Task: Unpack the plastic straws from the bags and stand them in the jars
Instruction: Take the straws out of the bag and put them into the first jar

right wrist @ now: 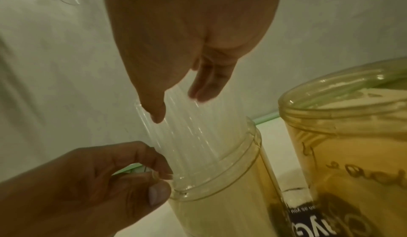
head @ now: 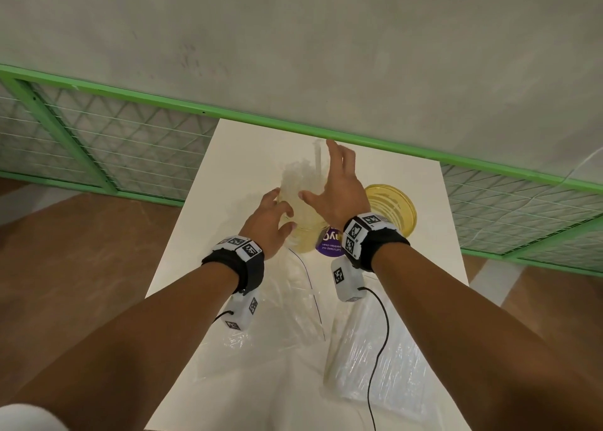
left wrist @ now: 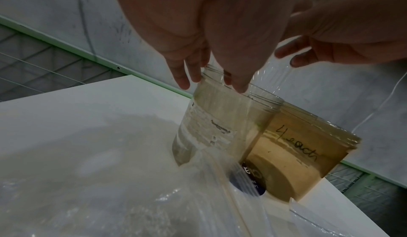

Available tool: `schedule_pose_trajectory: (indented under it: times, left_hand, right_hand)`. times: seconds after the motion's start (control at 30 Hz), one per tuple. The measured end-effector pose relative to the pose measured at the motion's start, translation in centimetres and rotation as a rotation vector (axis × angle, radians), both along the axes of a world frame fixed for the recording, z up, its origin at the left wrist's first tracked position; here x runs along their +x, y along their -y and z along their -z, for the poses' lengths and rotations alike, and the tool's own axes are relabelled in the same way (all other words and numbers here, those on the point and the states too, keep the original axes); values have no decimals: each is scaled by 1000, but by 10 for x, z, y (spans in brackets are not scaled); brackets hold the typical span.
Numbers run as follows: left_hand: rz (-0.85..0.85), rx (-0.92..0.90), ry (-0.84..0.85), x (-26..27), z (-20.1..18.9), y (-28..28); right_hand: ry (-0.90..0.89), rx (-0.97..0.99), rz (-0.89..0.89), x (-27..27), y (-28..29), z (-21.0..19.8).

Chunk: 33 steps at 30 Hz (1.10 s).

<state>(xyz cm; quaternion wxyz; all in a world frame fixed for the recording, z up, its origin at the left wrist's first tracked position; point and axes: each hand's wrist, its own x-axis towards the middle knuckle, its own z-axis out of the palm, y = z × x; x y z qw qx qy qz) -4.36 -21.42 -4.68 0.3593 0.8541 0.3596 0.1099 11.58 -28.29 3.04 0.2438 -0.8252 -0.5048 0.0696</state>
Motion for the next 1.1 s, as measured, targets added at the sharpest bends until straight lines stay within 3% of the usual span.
schedule_pose_trajectory:
  times: [0.13,0.23,0.33,0.47,0.57,0.63,0.8,0.9,0.97,1.03,1.1]
  left_hand:
    - [-9,-14,-4,1,0,0]
    - [-15,-12,-20,0,0,0]
    - [-5,-5,-10,0,0,-1]
    - [-2,-2,-18,0,-1,-1]
    - [5,3,-26,0,-2,-1]
    - [12,9,-30,-1,-2,-1]
    - [16,-10,-10,-1,-1,-3]
    - [3,-16,-20,0,0,-3]
    - [-3,-16,-21,0,-1,-4]
    - [-4,-17,-29,0,0,-3]
    - [-1,-16,-31,-1,1,-4]
  right_hand:
    - [222,33,-126,1,-6,-2]
    - [155,-233,-303,0,-7,10]
    - [185,-463,-321,-4,-1,27]
    - [325,-362,-276,-5,-2,23]
    - [365,-216,-430,-4,-2,18]
    - [363,-237,-511,-6,-2,23]
    - [389,-351,-404,-1,-6,30]
    - [445,-223,-404,4,-9,20]
    - [471,-160,-312,9,-10,17]
    - [419,-218,-203,14,-10,21]
    - [313,-340,-205,18,-10,30]
